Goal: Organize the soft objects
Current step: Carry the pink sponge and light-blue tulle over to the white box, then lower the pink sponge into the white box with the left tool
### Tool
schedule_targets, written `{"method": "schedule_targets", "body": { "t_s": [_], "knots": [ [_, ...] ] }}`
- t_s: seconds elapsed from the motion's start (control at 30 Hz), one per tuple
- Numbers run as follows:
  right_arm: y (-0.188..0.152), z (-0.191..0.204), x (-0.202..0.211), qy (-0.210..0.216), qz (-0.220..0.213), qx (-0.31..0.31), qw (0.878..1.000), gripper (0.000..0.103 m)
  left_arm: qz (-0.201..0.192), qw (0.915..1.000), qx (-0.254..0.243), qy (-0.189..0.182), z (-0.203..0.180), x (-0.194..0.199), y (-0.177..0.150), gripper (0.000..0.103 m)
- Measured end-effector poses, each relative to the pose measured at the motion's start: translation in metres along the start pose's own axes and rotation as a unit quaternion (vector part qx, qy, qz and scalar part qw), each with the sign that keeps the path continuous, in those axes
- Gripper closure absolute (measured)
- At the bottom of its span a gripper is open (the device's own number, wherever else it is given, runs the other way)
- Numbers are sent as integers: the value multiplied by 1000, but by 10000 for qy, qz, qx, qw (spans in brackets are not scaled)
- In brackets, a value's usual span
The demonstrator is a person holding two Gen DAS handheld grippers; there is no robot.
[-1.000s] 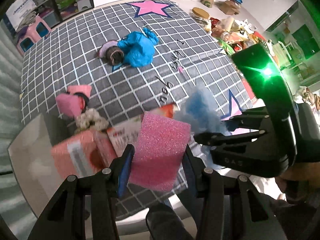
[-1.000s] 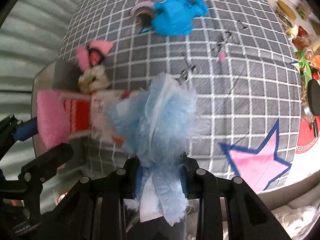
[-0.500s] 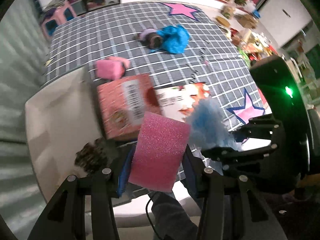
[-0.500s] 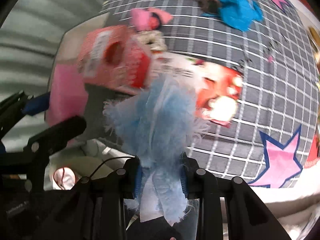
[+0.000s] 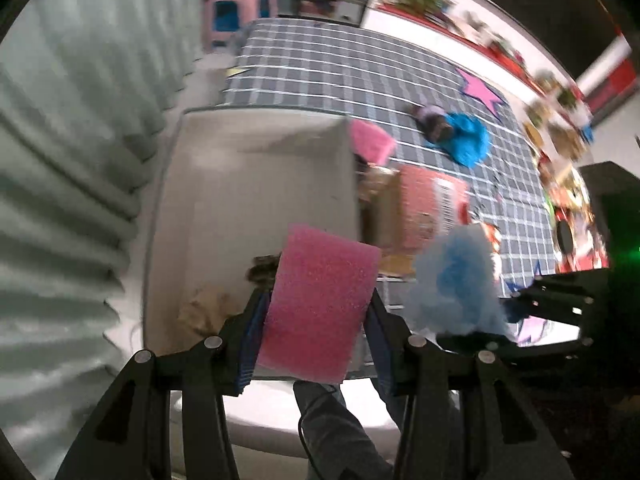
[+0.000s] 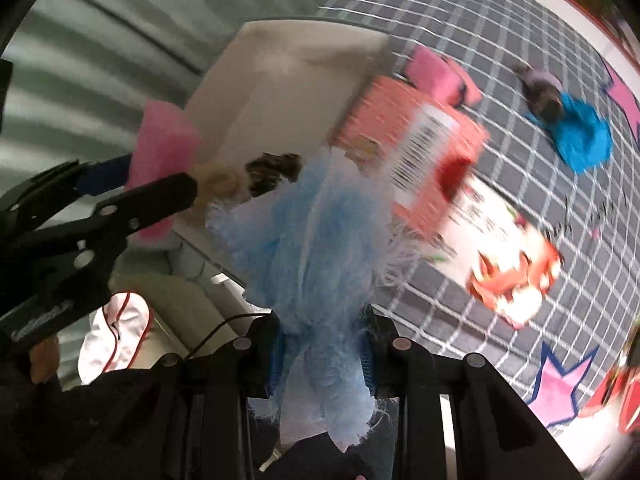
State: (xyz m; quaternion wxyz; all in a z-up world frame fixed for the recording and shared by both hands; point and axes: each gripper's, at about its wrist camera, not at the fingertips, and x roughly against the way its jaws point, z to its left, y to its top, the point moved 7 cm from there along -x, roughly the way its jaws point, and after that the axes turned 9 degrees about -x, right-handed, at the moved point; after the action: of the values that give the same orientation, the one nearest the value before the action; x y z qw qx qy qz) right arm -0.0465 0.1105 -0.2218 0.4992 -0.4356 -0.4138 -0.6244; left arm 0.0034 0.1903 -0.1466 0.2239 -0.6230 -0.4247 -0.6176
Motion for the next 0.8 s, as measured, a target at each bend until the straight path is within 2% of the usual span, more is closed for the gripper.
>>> {"method": "schedule_targets", "body": {
  "t_s": [0.3,0.8],
  "knots": [
    [37,44,-1,134,-25,359,9993,71,-8,9975,654,276,48,0,-13,52],
    [86,62,2,244,-47,167,9996,71,11,9943,952,479,67,-16,5,52]
  ]
}}
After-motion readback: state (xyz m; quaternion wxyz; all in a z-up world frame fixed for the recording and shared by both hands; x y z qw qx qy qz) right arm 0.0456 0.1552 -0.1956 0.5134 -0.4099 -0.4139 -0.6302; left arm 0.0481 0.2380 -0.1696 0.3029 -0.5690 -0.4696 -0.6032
